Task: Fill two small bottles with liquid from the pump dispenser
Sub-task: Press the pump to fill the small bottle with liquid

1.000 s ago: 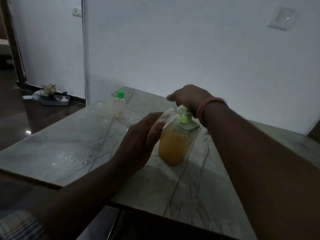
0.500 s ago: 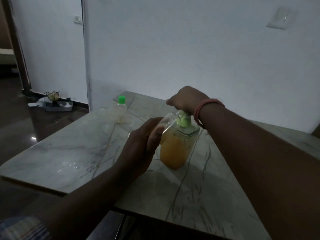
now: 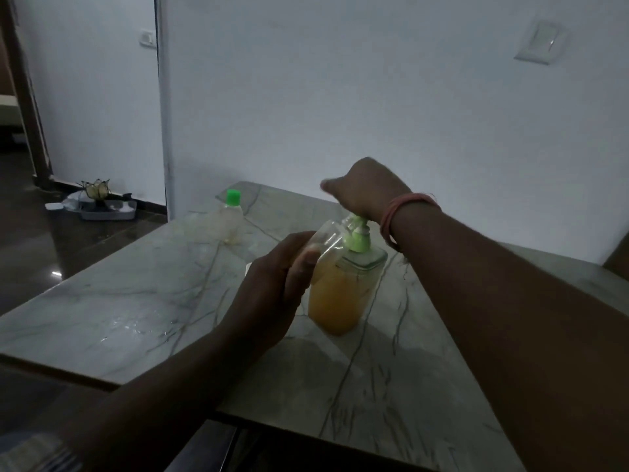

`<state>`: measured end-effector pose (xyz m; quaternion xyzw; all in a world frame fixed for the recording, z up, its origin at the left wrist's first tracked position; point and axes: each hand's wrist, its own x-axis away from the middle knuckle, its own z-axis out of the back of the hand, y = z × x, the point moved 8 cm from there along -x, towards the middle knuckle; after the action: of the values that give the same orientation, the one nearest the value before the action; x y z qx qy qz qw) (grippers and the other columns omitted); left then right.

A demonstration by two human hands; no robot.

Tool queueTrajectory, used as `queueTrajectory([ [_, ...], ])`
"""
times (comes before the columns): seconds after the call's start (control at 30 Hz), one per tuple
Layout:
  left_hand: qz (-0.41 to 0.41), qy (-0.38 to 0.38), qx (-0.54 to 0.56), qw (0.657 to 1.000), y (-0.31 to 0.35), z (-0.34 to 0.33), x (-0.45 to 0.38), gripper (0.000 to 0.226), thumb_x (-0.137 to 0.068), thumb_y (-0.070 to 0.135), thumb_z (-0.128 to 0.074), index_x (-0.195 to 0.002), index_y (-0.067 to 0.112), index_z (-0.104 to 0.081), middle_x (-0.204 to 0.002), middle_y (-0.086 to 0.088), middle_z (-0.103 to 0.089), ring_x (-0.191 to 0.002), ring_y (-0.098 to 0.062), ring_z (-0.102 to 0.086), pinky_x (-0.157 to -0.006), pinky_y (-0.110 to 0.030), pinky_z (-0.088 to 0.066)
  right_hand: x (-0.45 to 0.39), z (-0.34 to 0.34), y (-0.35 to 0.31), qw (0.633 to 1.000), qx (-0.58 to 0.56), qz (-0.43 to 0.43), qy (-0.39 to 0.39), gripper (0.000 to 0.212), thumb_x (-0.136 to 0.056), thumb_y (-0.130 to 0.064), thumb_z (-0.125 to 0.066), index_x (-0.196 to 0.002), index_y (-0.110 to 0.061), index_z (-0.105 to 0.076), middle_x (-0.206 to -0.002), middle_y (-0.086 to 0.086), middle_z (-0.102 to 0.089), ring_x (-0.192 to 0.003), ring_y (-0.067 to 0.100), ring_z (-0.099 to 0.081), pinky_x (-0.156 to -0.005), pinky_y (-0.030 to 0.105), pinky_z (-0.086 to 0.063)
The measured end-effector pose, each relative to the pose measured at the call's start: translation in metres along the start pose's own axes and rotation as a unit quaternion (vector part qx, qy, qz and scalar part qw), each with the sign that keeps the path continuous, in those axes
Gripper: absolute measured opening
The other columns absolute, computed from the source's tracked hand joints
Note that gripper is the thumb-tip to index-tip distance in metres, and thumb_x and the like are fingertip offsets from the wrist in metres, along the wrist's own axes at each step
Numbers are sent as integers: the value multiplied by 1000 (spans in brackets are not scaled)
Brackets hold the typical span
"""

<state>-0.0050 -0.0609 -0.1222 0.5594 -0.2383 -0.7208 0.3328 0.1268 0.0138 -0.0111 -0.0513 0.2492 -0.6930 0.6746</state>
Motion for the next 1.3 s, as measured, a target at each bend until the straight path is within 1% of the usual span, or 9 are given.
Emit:
queueTrajectory([
  [0.1,3,1,12,1000,-3,0,0,35,-100,45,-40,-127,29,-55,-83,32,-62,-65,3,-60,-51,-11,-42,3,-5,3,1000,-1,-13,-12,31,-92,-32,-61,-68,-13,-53,-68,1,-56,-61,18,-52,-50,27,-33],
  [0.33,8,-6,29,1000,0,-1,1,29,-101,47,-39,-125,38,-53,-82,30,-62,-65,2,-59,-55,-16,-41,0,-4,3,999,15,-20,-31,33,-93,-36,-62,-69,-14,-52,-70,2,-55,-59,17,-50,-50,26,-33],
  [0.4,-2,-3,22,1000,0,-1,1,30,-101,46,-39,-125,36,-53,-83,31,-62,-65,1,-59,-53,-15,-41,1,0,6,1000,-5,-12,1,32,-92,-34,-61,-71,-11,-54,-72,3,-55,-67,22,-54,-51,26,-34],
  [0.53,-4,8,18,1000,2,2,-2,28,-102,47,-38,-122,36,-54,-83,29,-63,-64,0,-59,-50,-14,-41,4,-7,-1,997,60,-7,-38,22,-97,-31,-58,-90,-10,-64,-93,5,-63,-86,22,-60,-67,27,-42],
  [0.7,-6,9,-2,1000,4,2,0,19,-102,46,-37,-115,48,-50,-82,33,-61,-64,1,-60,-49,-14,-42,-3,1,3,998,63,-26,-6,27,-92,-33,-59,-71,-16,-55,-72,0,-57,-62,14,-51,-52,25,-35],
  [0.97,-16,11,1,1000,7,3,-1,24,-105,40,-35,-121,34,-53,-80,31,-61,-65,1,-59,-50,-13,-42,0,-3,2,995,88,-28,-20,30,-96,-31,-55,-70,-16,-53,-89,5,-61,-81,22,-58,-63,28,-39],
  [1.1,-9,7,7,1000,1,1,1,29,-103,44,-36,-124,34,-54,-81,28,-62,-63,-1,-59,-52,-15,-40,-4,-1,4,999,44,-21,-4,26,-94,-29,-58,-73,-13,-56,-86,6,-64,-74,19,-58,-57,27,-40],
  [1.2,-11,15,7,1000,3,4,1,30,-104,42,-36,-125,31,-55,-80,31,-62,-64,2,-60,-51,-12,-40,-1,-6,2,997,70,-23,-20,22,-95,-30,-59,-82,-12,-58,-88,5,-61,-81,22,-58,-67,29,-40],
  [1.3,-6,3,19,1000,5,3,0,30,-103,44,-36,-125,33,-54,-82,29,-62,-65,0,-59,-52,-14,-41,1,-1,-2,995,99,-23,-15,29,-95,-31,-60,-74,-12,-52,-76,2,-54,-67,18,-52,-60,29,-39],
])
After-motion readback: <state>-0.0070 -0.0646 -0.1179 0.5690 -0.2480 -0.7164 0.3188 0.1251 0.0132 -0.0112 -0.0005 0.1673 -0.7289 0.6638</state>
